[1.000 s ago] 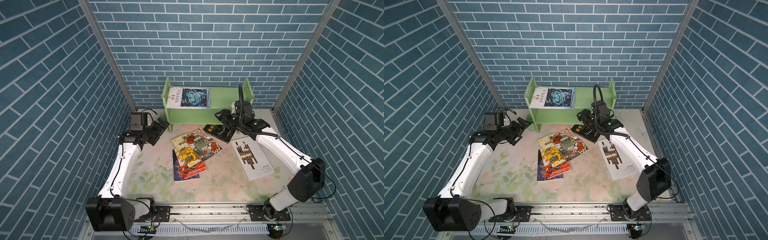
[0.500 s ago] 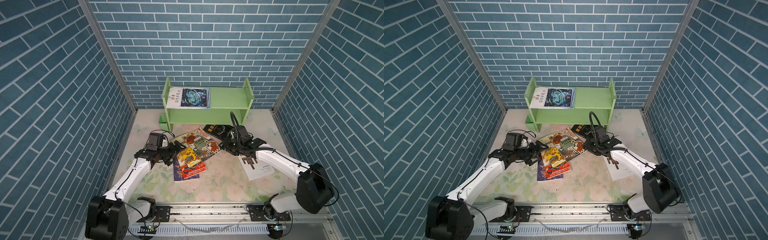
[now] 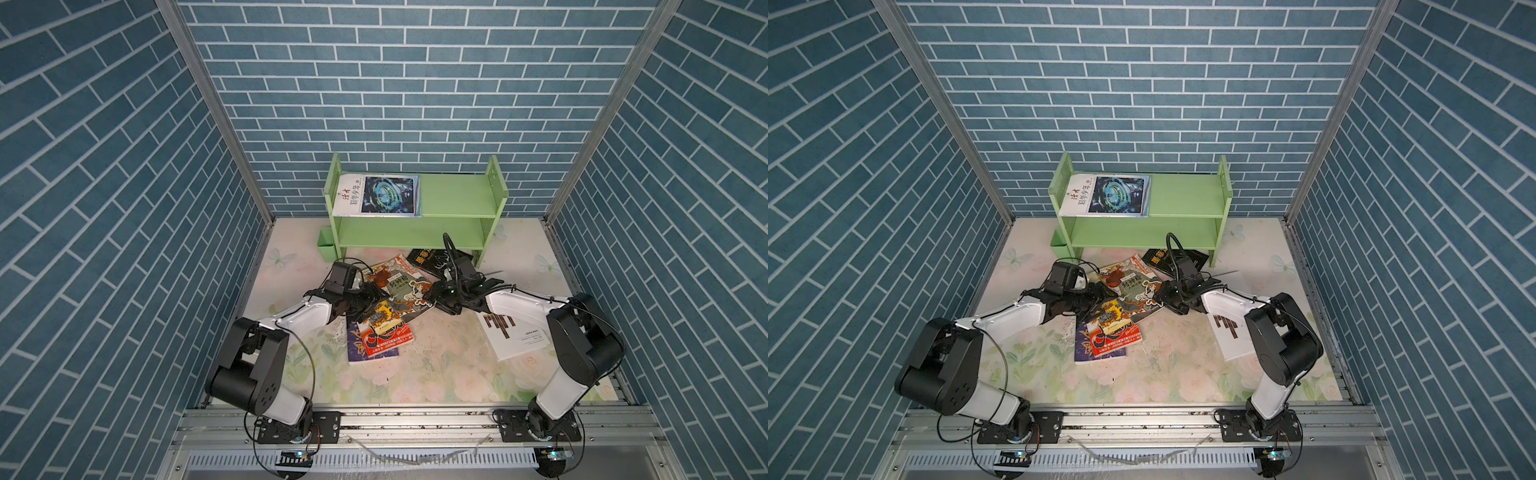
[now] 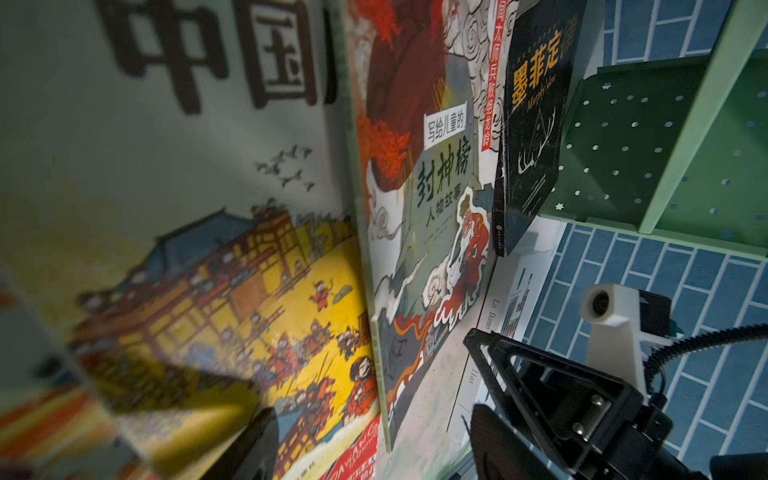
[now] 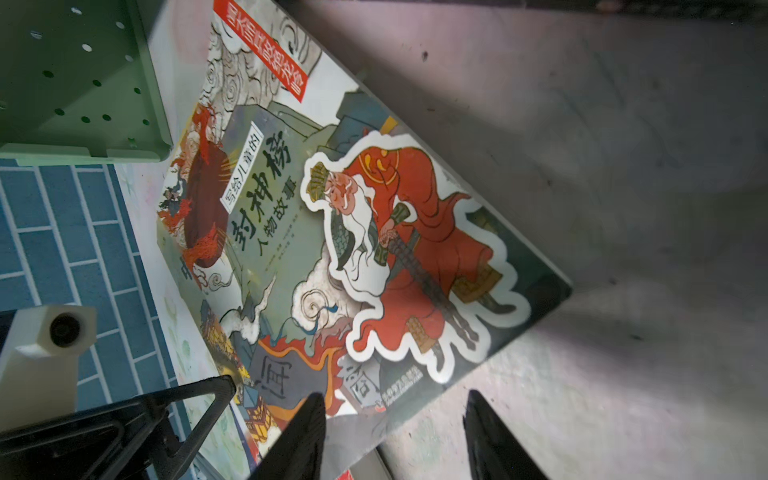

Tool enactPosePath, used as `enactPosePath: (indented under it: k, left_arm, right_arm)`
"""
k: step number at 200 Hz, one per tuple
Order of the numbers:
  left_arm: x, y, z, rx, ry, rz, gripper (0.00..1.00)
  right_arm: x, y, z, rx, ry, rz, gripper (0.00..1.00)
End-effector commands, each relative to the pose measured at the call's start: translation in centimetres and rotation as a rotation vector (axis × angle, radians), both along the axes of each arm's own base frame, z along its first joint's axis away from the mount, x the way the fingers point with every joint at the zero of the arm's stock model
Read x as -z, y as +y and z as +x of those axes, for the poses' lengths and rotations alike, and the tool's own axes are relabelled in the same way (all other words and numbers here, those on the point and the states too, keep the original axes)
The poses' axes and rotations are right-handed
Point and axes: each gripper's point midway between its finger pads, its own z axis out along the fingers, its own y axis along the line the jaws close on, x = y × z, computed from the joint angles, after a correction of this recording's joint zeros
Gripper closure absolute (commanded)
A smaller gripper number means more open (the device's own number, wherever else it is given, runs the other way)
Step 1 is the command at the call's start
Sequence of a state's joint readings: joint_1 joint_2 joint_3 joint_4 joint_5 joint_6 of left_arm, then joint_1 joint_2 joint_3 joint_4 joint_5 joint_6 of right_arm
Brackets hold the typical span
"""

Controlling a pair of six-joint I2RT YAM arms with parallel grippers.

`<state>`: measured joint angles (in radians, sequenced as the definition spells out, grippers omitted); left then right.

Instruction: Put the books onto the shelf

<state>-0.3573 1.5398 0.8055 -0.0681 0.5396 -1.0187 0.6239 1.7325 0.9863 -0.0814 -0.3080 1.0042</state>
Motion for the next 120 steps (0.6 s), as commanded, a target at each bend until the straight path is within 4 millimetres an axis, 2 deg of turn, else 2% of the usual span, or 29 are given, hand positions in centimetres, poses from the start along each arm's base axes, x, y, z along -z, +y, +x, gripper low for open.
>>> enactPosePath:
  k: [1,43,75,83,91,104,120]
  left_arm:
    - [-0.4,-1.3,1.5,0.066,-0.073,0.012,0.28]
    - [1.9,-1.3,2.0,0.099,-0.043,0.085,0.31]
    - [3.3,-2.7,2.5,0.123,-0.046,0.062,0.40]
    - [3.6,-2.9,2.6,0.125,-0.051,0.059,0.45]
    - [3.8,-3.2,2.8,0.129,-0.061,0.052,0.54]
    - [4.0,-3.3,3.1,0.123,-0.071,0.038,0.64]
    - [4.2,-3.6,3.3,0.120,-0.072,0.024,0.73]
  right_arm:
    - [0.2,1.6,0.5,0.029,0.036,0.086,0.47]
    - [2.0,1.0,0.5,0.068,0.072,0.053,0.47]
    - [3.1,0.7,0.2,0.086,0.099,0.044,0.48]
    - [3.3,0.7,0.1,0.089,0.105,0.042,0.48]
    - [3.6,0.6,-0.1,0.092,0.113,0.036,0.48]
    - [3.8,0.4,-0.1,0.096,0.120,0.031,0.48]
    - [3.7,0.4,-0.2,0.097,0.118,0.032,0.48]
